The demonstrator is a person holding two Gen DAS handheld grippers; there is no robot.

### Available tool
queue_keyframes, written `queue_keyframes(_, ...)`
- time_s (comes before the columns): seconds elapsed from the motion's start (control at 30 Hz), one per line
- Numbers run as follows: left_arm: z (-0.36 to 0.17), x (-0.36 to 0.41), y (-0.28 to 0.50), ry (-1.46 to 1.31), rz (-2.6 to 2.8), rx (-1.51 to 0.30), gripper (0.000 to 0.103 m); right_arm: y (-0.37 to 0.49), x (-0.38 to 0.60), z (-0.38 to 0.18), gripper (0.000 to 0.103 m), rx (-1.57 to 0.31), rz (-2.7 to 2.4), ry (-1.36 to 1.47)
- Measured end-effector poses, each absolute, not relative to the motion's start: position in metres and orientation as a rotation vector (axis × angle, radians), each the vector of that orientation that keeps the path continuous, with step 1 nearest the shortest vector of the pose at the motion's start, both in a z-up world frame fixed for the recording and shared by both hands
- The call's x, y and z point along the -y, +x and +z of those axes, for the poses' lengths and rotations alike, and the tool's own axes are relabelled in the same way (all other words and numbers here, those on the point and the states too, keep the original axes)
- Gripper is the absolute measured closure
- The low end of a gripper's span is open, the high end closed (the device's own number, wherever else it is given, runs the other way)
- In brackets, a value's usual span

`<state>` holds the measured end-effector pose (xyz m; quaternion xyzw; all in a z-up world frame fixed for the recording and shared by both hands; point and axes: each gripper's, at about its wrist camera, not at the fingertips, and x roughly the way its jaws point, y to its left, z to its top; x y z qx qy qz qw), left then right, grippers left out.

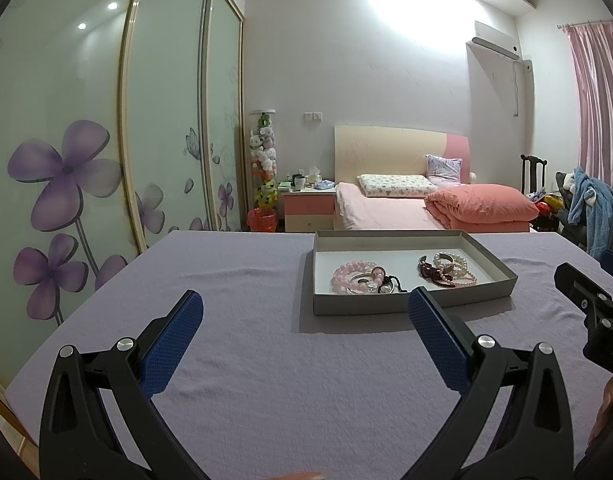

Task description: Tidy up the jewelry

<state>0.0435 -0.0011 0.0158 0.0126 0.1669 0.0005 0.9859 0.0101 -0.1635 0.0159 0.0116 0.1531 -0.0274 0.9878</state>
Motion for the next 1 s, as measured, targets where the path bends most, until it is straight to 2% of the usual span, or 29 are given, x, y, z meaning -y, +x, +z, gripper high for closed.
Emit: queue_keyframes(1.0, 0.0126, 0.0014, 0.0428, 0.026, -0.001, -0.34, 0.002, 0.0112, 0.1627, 0.0168, 0.004, -0.31, -0.056, 0.023)
